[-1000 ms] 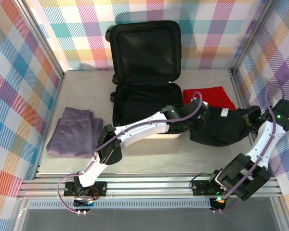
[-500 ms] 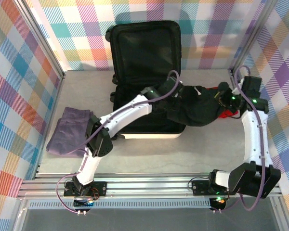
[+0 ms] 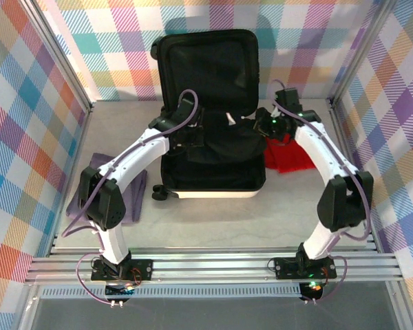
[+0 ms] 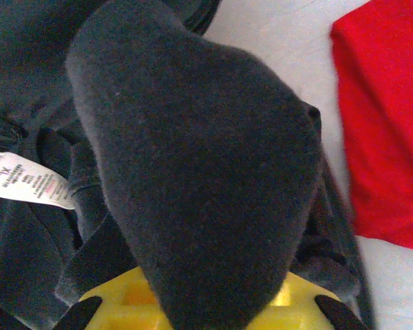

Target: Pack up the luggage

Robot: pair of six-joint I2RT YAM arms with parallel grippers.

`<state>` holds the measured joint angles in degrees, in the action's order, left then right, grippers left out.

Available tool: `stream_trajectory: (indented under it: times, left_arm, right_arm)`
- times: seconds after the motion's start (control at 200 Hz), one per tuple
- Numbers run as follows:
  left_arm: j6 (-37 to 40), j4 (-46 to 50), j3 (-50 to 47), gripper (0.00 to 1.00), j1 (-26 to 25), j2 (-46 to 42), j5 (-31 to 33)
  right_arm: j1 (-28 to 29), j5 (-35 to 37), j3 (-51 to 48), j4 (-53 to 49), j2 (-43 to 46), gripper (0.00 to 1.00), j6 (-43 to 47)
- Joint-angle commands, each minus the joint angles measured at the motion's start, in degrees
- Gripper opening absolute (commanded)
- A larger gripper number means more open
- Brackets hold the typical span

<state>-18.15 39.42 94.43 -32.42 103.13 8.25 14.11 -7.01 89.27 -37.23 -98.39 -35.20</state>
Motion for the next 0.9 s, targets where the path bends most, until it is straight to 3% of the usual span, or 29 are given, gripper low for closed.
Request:
stream_trajectory:
  times: [0.0, 0.455, 0.645, 0.705, 0.735, 0.85, 0.895]
  left_arm:
    - [0.04, -2.8, -3.46, 0.0, 2.02, -3.25, 0.91]
    - [-0.54, -5.18, -10.71, 0.0, 5.11, -1.32, 0.86]
    - [-0.22, -7.22, -10.9, 0.0, 6.26, 1.39, 1.68]
    - [-0.22, -7.34, -10.72, 0.0, 6.66, 2.19, 1.39]
    - [-0.13, -7.34, -10.68, 0.06, 6.94, 2.41, 1.16]
    - [-0.3, -6.78, -10.41, 0.48, 7.21, 2.6, 2.34]
    - [-0.3, -6.34, -10.04, 0.57, 7.35, 2.44, 2.81]
  right_arm:
    - [1.46, 1.67, 3.51, 0.58, -2.39, 0.01, -1.17]
    - [2.79, 0.41, 5.19, 0.58, -10.47, 0.05, -0.73]
    - [3.24, -0.67, 7.73, 1.77, -15.09, 0.13, -0.53]
    - [3.35, -1.49, 9.25, 1.55, -16.72, 0.2, -0.31]
    - [3.31, -1.69, 9.74, 1.53, -17.14, 0.24, -0.16]
    - [3.4, -0.99, 11.19, 0.96, -17.71, 0.45, 0.79]
    - [3.42, -0.14, 11.81, 0.24, -17.63, 0.53, 1.47]
